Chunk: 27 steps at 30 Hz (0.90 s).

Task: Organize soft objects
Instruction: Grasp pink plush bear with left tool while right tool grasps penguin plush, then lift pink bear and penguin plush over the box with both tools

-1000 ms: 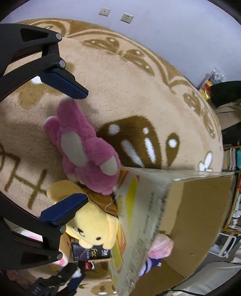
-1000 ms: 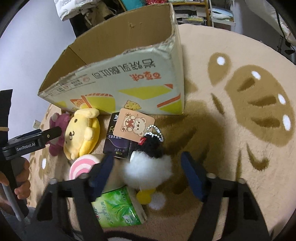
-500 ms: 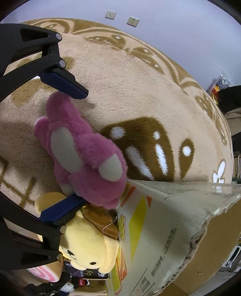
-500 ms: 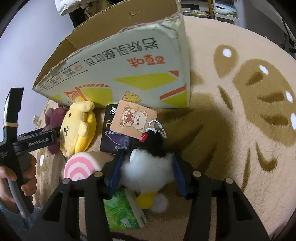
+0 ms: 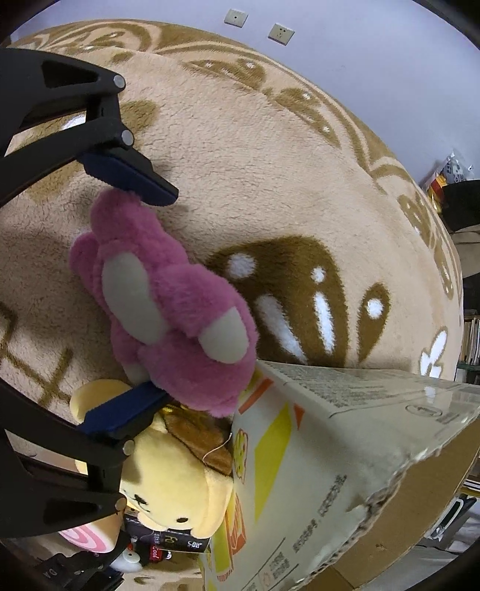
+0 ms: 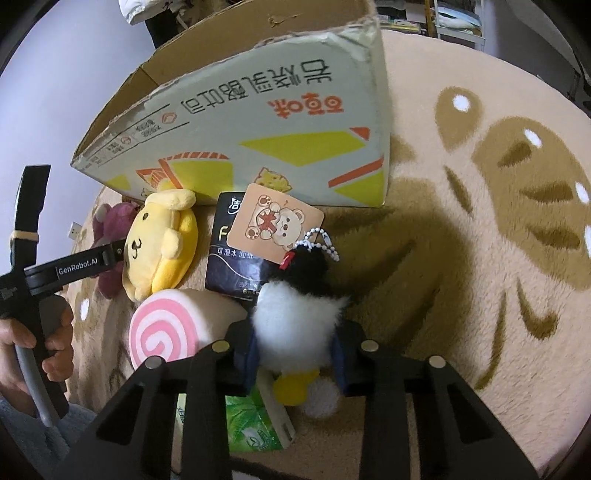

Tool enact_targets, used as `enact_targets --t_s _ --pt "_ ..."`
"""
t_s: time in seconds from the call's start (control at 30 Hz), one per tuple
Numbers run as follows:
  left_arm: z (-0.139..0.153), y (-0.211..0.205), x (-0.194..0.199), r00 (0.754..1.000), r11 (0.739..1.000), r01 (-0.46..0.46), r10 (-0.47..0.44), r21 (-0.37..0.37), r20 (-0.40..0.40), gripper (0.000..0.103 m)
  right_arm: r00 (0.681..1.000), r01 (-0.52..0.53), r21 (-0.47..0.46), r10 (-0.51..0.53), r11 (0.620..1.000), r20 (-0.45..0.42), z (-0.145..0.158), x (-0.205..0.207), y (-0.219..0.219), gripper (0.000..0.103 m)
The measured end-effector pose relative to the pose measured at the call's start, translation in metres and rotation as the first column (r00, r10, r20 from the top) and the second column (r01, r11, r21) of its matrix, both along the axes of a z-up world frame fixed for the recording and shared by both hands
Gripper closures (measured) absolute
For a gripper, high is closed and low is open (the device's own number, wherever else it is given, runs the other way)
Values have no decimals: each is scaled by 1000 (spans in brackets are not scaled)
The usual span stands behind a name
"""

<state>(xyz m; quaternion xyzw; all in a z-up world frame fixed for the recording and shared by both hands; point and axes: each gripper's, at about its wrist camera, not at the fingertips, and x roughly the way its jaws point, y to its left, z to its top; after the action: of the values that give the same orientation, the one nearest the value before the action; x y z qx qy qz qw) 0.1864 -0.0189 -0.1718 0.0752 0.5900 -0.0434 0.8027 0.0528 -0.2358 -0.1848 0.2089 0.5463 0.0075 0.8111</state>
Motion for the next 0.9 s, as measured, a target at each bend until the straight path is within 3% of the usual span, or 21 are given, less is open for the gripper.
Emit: enact_targets --t_s 0.17,0.2,0.27,0.53,0.73,0.9 --pt "4 1 -2 1000 1000 -6 6 -16 1 15 999 20 -14 -19 1000 31 6 -7 -8 66" --pt "5 3 -2 1000 999 -9 9 -34 0 25 999 30 -24 -29 999 41 8 -8 -11 66" --pt "7 5 -3 999 997 -32 31 -71 -11 25 996 64 -57 -61 996 60 12 -11 -13 66" --pt "13 15 -4 997 990 -81 80 -112 -16 29 997 51 21 -52 998 50 3 -14 -21 70" --pt "32 27 -19 992 981 -125 128 -147 6 31 997 33 -34 -30 999 78 8 -13 -6 73" --pt "53 37 -37 986 970 -146 158 -197 47 30 988 58 -78 -46 995 146 35 -25 -5 73"
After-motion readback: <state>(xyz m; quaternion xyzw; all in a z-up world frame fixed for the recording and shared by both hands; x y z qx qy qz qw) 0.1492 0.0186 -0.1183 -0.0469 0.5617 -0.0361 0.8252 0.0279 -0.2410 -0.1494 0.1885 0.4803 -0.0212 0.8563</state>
